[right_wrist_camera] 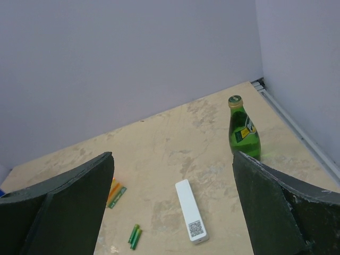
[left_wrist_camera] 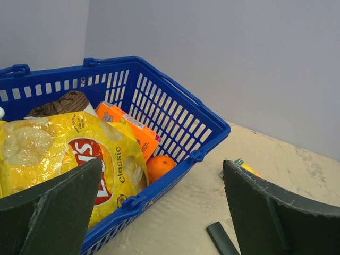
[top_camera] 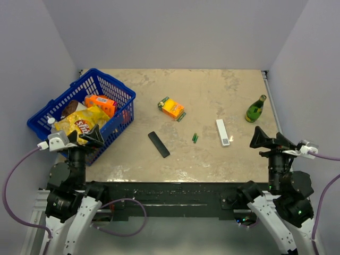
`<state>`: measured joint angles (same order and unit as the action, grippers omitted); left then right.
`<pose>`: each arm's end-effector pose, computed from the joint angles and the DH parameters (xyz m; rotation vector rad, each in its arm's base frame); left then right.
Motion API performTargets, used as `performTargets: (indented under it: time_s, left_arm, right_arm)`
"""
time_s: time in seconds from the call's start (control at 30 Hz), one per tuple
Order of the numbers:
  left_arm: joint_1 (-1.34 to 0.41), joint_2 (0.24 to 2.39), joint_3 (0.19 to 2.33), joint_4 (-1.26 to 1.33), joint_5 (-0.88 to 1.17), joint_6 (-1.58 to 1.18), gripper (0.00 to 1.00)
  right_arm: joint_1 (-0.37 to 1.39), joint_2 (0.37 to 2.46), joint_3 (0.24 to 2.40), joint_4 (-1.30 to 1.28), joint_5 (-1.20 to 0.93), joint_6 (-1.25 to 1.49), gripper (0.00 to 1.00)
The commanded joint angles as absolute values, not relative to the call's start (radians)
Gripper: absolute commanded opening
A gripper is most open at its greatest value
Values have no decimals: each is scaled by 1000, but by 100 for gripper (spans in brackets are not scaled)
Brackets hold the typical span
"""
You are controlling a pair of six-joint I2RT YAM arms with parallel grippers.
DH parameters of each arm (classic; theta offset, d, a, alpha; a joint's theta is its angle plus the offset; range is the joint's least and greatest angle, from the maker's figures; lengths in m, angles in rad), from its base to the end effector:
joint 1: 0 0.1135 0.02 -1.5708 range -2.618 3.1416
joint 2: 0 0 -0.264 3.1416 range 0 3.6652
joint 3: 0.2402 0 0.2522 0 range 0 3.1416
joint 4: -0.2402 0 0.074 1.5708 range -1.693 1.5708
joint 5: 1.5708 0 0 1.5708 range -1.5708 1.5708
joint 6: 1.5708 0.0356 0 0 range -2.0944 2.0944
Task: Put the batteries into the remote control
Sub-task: Reset both arms
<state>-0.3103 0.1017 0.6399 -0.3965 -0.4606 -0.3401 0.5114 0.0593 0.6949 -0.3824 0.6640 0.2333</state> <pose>0.0446 0.0023 0.3323 -0.3983 1.3912 -0.2042 0.0253 -0.0109 0.3484 0.3798 1.3212 0.1868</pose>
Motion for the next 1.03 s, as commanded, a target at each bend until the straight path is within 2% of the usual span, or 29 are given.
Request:
performTargets:
  time_s: [0.0, 1.0]
  left_arm:
    - [-275, 97, 635, -347, -425, -301, 100]
    - [-256, 78, 637, -354, -422, -307, 99]
  right_arm:
    - [514, 60, 690, -364, 676, 207, 95]
    - [512, 63, 686, -364, 684, 201, 95]
